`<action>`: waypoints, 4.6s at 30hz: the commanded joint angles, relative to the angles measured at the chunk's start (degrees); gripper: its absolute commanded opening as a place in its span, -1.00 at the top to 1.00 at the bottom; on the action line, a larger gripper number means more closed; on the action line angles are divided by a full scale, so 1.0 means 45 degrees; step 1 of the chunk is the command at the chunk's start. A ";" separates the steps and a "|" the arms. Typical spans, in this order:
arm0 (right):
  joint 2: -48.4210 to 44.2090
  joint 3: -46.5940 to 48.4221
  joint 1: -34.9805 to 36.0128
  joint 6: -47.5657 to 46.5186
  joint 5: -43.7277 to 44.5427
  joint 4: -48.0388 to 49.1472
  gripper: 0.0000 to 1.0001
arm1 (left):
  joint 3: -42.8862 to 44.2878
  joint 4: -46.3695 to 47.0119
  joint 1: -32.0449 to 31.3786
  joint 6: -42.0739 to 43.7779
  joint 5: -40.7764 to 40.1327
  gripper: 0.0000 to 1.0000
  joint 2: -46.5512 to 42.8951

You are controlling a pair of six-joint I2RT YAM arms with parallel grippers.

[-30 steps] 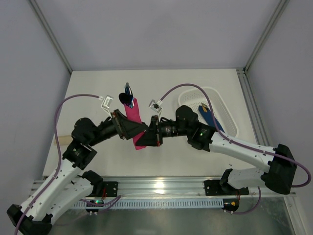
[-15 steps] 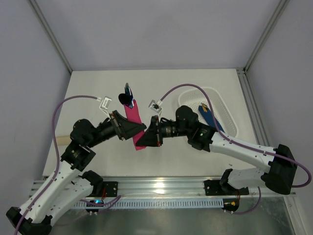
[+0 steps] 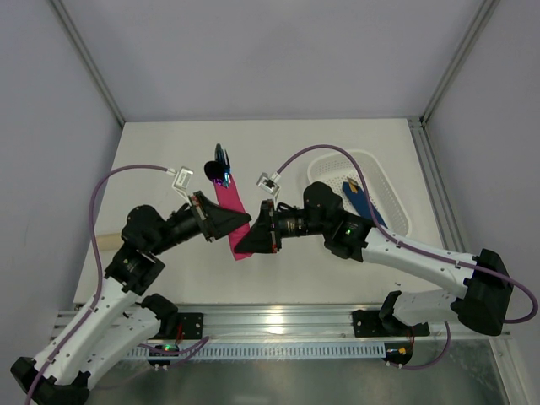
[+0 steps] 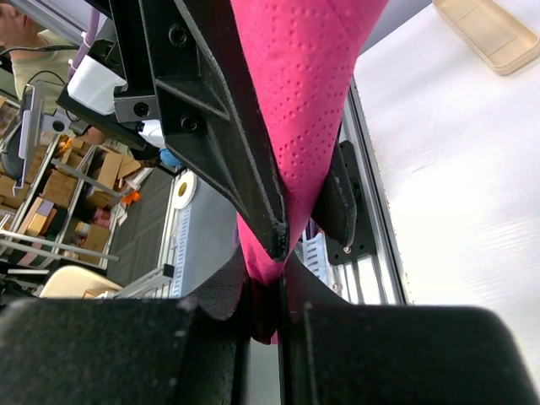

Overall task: Place the utensils on the paper napkin and roll it up
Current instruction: Roll the napkin.

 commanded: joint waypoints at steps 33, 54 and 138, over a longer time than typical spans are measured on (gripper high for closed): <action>0.0134 0.1165 -0.0972 -0.1620 -0.1382 -0.0707 -0.47 | 0.0680 0.1093 0.0155 -0.0134 0.0863 1.00 0.0989; 0.0058 -0.0670 -0.0718 -0.0389 -0.1929 0.1286 0.51 | 0.0641 0.1582 0.0194 -0.0505 -0.0407 1.00 0.1223; 0.0233 -0.0065 -0.1382 0.0842 -0.0894 0.2613 -0.02 | -0.0004 0.2071 0.0213 -0.0076 -0.0172 1.00 0.1047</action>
